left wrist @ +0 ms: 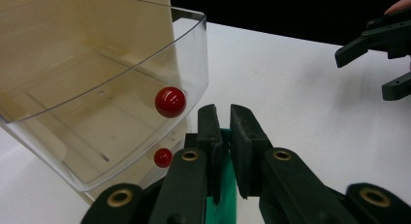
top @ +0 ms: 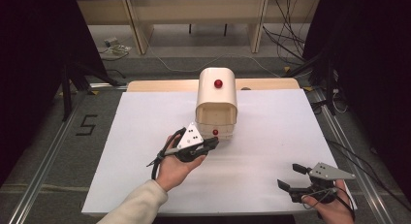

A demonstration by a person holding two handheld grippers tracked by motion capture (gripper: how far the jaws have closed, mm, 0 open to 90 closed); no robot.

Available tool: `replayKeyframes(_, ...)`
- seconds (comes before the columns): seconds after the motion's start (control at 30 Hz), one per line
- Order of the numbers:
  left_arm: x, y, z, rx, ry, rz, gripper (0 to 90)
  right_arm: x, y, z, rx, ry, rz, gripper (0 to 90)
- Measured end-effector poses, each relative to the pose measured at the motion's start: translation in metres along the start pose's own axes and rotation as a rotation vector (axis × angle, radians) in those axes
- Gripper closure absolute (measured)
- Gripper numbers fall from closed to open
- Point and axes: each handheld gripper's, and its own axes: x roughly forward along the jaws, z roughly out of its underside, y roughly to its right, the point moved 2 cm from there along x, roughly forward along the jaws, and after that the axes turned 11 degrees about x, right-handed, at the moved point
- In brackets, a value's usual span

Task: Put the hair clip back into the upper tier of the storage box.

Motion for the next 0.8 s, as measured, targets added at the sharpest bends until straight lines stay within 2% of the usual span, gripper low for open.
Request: replayKeyframes(0.8,-0.0062,-0.0064,-0.0060,-0.001,0.019,-0.019,83.0,0.0003,0.0001,0.0001,0.003,0.001,0.001,16.4)
